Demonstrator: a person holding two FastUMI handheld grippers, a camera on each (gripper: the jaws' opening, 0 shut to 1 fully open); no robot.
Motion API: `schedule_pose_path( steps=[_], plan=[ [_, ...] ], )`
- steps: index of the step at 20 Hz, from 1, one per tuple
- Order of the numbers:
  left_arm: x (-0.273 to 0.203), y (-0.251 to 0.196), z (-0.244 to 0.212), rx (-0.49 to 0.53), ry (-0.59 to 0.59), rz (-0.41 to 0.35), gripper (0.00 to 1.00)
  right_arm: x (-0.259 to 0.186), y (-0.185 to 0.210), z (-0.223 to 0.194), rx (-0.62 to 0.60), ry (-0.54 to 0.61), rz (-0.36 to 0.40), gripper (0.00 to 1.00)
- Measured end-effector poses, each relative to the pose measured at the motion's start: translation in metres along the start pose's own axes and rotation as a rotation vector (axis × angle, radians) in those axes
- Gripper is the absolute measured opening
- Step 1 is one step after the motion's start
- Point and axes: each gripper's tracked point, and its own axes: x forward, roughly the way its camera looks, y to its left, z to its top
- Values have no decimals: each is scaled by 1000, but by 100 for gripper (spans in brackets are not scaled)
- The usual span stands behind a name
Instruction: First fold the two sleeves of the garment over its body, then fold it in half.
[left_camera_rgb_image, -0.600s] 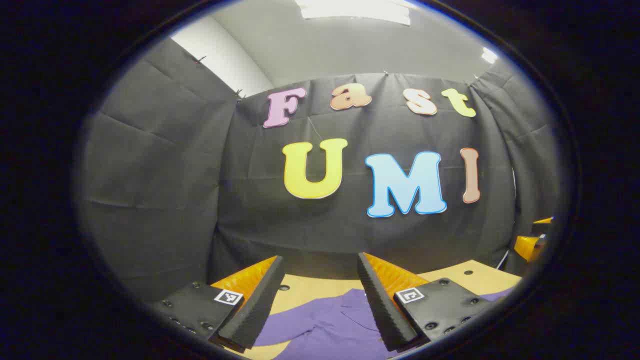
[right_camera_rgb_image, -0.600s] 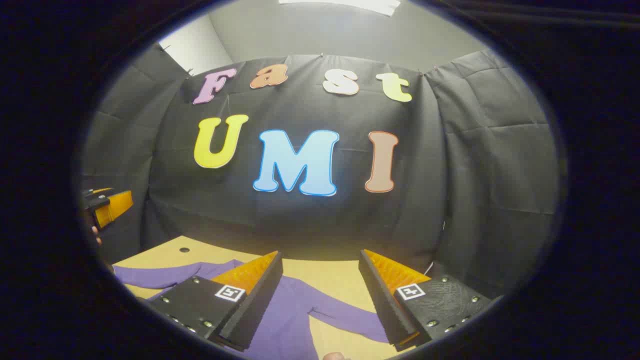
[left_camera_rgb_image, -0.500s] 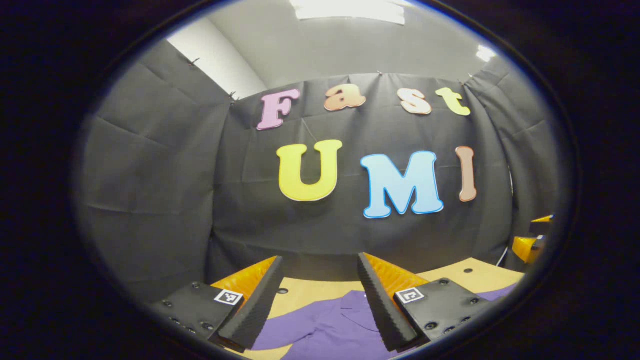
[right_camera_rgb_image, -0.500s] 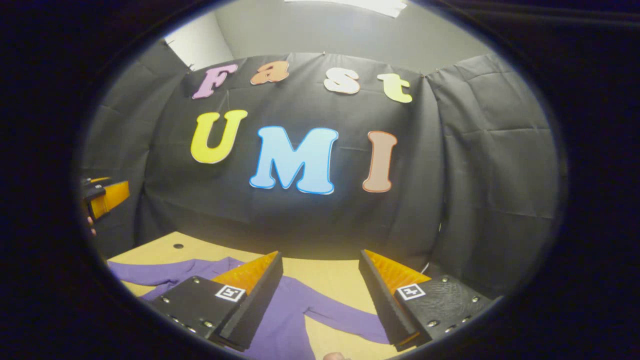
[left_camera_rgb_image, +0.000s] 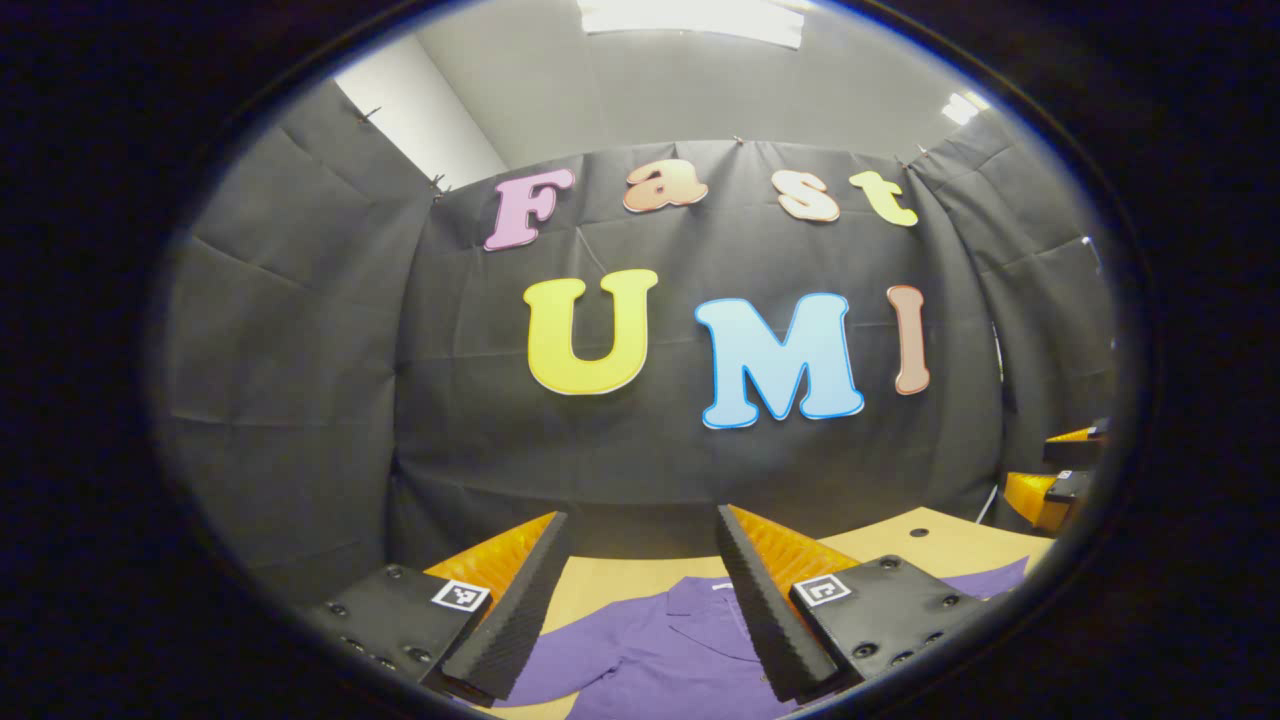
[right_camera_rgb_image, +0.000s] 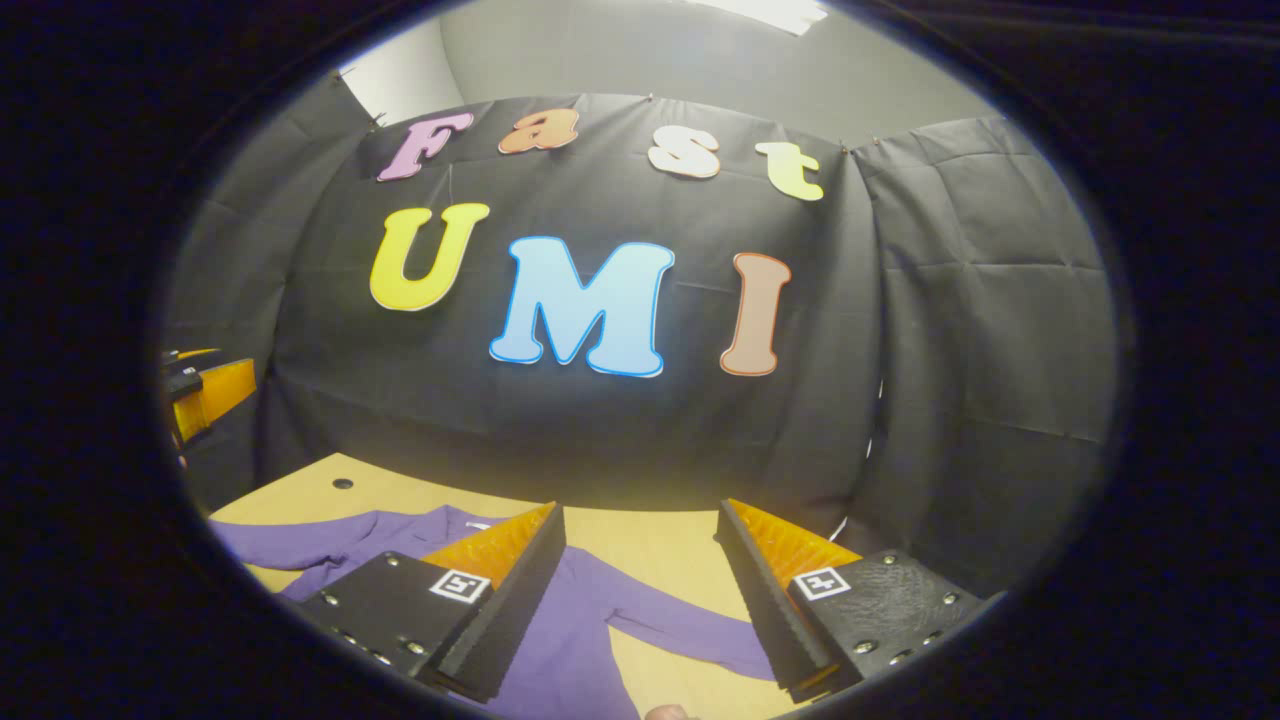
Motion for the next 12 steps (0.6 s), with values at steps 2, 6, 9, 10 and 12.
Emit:
schedule_pose_path(
  steps=[2,6,9,10,12],
  plan=[
    [-1,6,-3,-2,0,14,95,-1,1,-2,-2,6,4,94],
    [-5,6,-8,-6,9,24,95,-4,-7,-12,-6,30,-12,95],
    [-9,3,-12,11,14,28,96,-5,-23,-34,17,88,-36,94],
    [-9,2,-13,13,16,31,96,-3,-30,-41,29,107,-51,94],
    [-10,-2,-15,10,21,38,96,-1,-50,-58,50,150,-89,95]
  ],
)
